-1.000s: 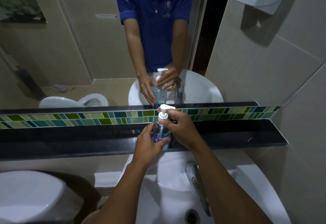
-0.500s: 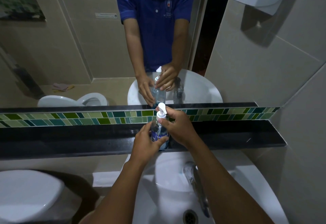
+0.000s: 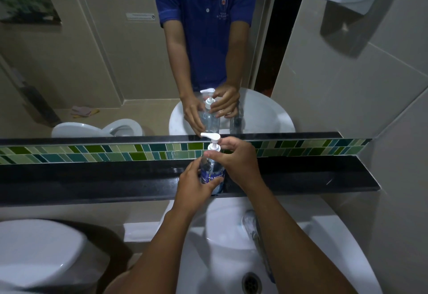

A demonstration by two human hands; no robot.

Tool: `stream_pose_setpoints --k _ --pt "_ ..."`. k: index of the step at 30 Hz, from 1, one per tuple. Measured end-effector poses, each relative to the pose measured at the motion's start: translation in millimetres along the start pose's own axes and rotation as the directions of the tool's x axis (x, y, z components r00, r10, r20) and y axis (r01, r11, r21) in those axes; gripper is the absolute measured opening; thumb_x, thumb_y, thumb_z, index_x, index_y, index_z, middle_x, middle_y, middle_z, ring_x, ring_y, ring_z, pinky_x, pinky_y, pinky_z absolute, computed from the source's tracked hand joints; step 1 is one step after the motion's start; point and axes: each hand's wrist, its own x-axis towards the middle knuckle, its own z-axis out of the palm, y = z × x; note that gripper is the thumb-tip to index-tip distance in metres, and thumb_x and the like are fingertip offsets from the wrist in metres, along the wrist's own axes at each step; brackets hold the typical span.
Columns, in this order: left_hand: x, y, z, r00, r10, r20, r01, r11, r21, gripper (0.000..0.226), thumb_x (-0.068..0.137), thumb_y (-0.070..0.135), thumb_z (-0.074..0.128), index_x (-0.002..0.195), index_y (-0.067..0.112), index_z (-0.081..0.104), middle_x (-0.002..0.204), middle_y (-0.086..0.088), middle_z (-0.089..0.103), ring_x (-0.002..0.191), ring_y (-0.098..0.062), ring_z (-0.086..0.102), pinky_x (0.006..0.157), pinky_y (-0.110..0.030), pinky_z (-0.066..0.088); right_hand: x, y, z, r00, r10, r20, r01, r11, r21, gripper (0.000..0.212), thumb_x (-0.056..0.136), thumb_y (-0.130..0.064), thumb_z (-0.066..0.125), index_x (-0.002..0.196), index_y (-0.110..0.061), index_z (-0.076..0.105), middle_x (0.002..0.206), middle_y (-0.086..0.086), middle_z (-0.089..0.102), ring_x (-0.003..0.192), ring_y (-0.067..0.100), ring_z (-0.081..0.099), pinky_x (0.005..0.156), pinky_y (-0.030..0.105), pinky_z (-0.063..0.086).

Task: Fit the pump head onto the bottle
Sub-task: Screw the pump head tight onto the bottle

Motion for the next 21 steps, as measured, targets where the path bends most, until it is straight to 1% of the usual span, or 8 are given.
stream_pose_setpoints --k 2,6,8,11,14,16,19,21 --pt "0.5 -0.4 0.1 1.000 0.003 0.002 -0.003 1.000 0.001 0.073 0.069 0.041 0.086 0.134 0.026 0.055 0.126 0.006 0.066 0.108 -0.012 0.062 0.092 -0.032 0.054 1.5 -0.9 -0.1 1.000 -0.004 0.019 0.006 0.997 -0.073 0.037 0.071 -0.033 0.089 0.096 -0.015 0.069 0.091 -0.006 0.072 0.082 -0.003 0.065 0.071 0.008 0.051" --pt "0.7 -0.4 -0.9 1.000 0.004 0.013 -0.004 1.000 -0.010 0.069 0.069 0.038 0.086 0.130 0.027 0.056 0.125 0.006 0.066 0.103 -0.009 0.061 0.089 -0.026 0.052 -0.4 2.5 -5.5 0.976 -0.027 0.216 0.015 0.998 0.057 0.044 0.089 -0.016 0.070 0.132 -0.012 0.065 0.121 0.005 0.074 0.109 0.017 0.070 0.095 0.029 0.055" --pt "0.5 0.1 -0.4 1.000 0.000 0.021 0.001 1.000 -0.022 0.068 0.069 0.037 0.086 0.130 0.027 0.056 0.123 0.008 0.065 0.101 -0.007 0.061 0.084 -0.019 0.049 -1.7 4.1 -4.6 0.986 -0.040 0.159 0.033 0.999 0.043 0.040 0.087 -0.011 0.073 0.126 -0.007 0.070 0.118 0.007 0.076 0.107 0.018 0.071 0.091 0.030 0.056" --pt "-1.1 2.5 1.4 0.999 0.007 0.047 -0.006 1.000 -0.016 0.069 0.070 0.038 0.086 0.131 0.029 0.055 0.120 0.012 0.063 0.099 -0.003 0.059 0.080 -0.012 0.044 -0.5 5.1 -2.1 0.997 -0.030 0.068 0.033 0.998 -0.052 0.038 0.075 -0.026 0.086 0.105 -0.008 0.072 0.105 0.007 0.078 0.097 0.020 0.072 0.085 0.032 0.058" --pt "-2.7 4.8 3.3 0.999 0.003 0.047 -0.002 1.000 -0.015 0.066 0.070 0.037 0.086 0.128 0.030 0.056 0.116 0.016 0.061 0.092 0.006 0.057 0.077 -0.010 0.041 0.4 7.1 -7.4 0.980 -0.013 0.198 0.003 0.999 0.053 0.039 0.086 -0.025 0.073 0.122 -0.011 0.070 0.122 0.008 0.074 0.111 0.024 0.070 0.096 0.040 0.058" --pt "-2.3 4.8 3.4 0.999 -0.001 0.045 0.002 1.000 -0.020 0.063 0.070 0.036 0.086 0.126 0.030 0.057 0.113 0.017 0.060 0.091 0.013 0.054 0.075 -0.007 0.040 1.6 7.0 -11.8 0.970 -0.019 0.243 0.011 0.999 0.034 0.038 0.093 -0.017 0.066 0.131 -0.010 0.067 0.131 0.010 0.070 0.116 0.021 0.067 0.099 0.033 0.056" --pt "-0.7 5.1 3.9 0.999 -0.001 0.040 0.002 1.000 -0.014 0.063 0.070 0.035 0.086 0.126 0.030 0.057 0.114 0.015 0.061 0.091 0.012 0.055 0.075 -0.008 0.041 1.9 8.1 -10.8 0.977 -0.059 0.207 0.065 0.998 -0.023 0.035 0.095 -0.013 0.065 0.129 -0.005 0.068 0.123 0.012 0.073 0.103 0.014 0.068 0.082 0.007 0.051" --pt "0.4 5.3 6.1 1.000 -0.009 0.028 0.009 1.000 -0.012 0.064 0.071 0.035 0.085 0.128 0.029 0.057 0.115 0.013 0.062 0.091 0.005 0.057 0.076 -0.008 0.040 0.8 8.4 -6.7 0.987 -0.094 0.133 0.102 0.993 -0.058 0.036 0.093 -0.013 0.067 0.128 -0.002 0.068 0.123 0.014 0.073 0.099 0.012 0.066 0.076 0.001 0.047"
